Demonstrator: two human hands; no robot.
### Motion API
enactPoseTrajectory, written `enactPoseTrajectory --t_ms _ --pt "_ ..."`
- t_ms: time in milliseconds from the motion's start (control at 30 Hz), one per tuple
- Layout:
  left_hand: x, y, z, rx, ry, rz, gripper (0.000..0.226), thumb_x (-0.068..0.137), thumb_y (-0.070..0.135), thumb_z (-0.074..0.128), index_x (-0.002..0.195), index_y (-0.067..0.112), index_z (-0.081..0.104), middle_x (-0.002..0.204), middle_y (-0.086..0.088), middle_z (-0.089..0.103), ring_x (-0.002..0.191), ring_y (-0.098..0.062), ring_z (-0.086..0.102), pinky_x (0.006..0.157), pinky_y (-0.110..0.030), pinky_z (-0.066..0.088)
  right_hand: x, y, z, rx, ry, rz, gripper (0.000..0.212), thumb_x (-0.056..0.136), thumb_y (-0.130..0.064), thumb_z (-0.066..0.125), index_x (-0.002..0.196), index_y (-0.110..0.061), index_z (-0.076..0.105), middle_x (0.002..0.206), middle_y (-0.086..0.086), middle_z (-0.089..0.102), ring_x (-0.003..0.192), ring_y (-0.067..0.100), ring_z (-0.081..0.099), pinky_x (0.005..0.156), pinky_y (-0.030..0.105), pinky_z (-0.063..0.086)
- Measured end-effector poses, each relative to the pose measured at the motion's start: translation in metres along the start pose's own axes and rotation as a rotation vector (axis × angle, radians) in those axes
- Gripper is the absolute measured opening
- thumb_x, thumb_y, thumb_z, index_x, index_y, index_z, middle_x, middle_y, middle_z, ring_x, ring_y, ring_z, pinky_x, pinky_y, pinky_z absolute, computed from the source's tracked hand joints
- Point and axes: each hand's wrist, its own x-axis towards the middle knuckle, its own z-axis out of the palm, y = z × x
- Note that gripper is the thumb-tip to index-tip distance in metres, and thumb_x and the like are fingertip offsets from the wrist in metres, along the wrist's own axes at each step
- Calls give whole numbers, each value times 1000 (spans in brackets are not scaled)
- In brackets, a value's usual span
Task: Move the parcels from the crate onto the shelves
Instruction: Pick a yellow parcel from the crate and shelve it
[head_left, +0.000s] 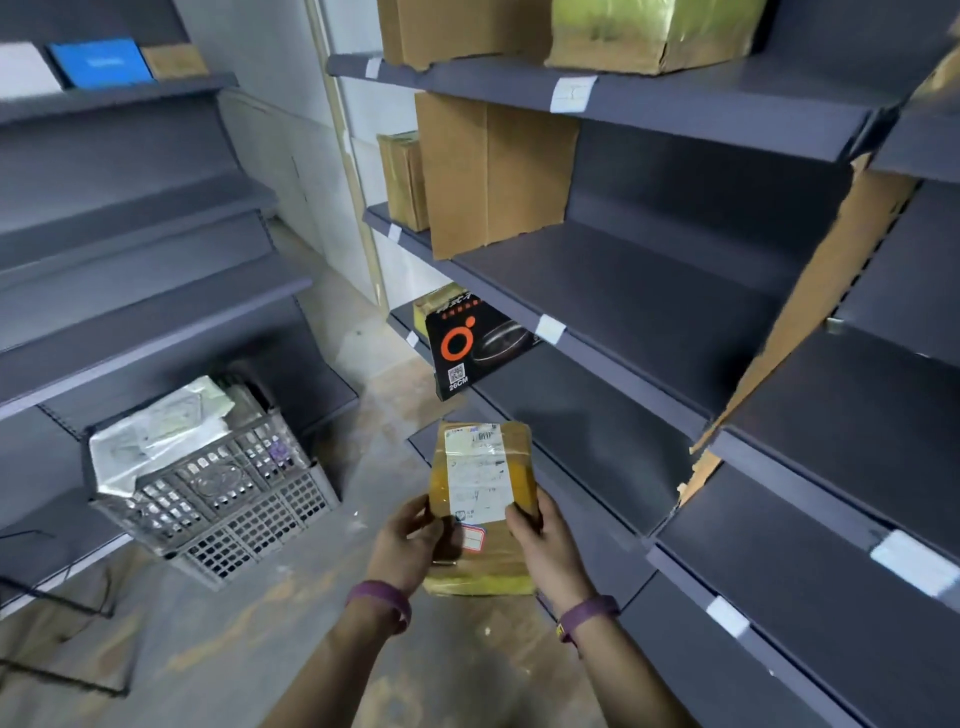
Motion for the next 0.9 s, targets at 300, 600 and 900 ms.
enactPoseTrajectory --t_ms 300,600,900 --pt "109 31 26 167 -182 14 29 94 4 51 120 15 59 98 -5 69 80 -13 67 64 -16 50 78 4 -10 94 231 39 22 96 -16 57 111 -32 53 112 -8 65 98 3 63 81 18 52" --pt "230 48 48 313 -637 109 31 90 11 59 103 38 66 98 17 70 92 3 64 78 -16 51 136 11 3 226 568 76 29 96 -14 56 125 -9 56 119 11 68 107 27 66 93 49 53" --pt "287 14 46 484 -896 -107 42 93 11 55 134 16 51 126 -3 59 116 -21 56 93 -29 40 144 28 27 195 881 158 31 94 -16 61 125 -17 57 119 6 68 110 24 64 94 49 52"
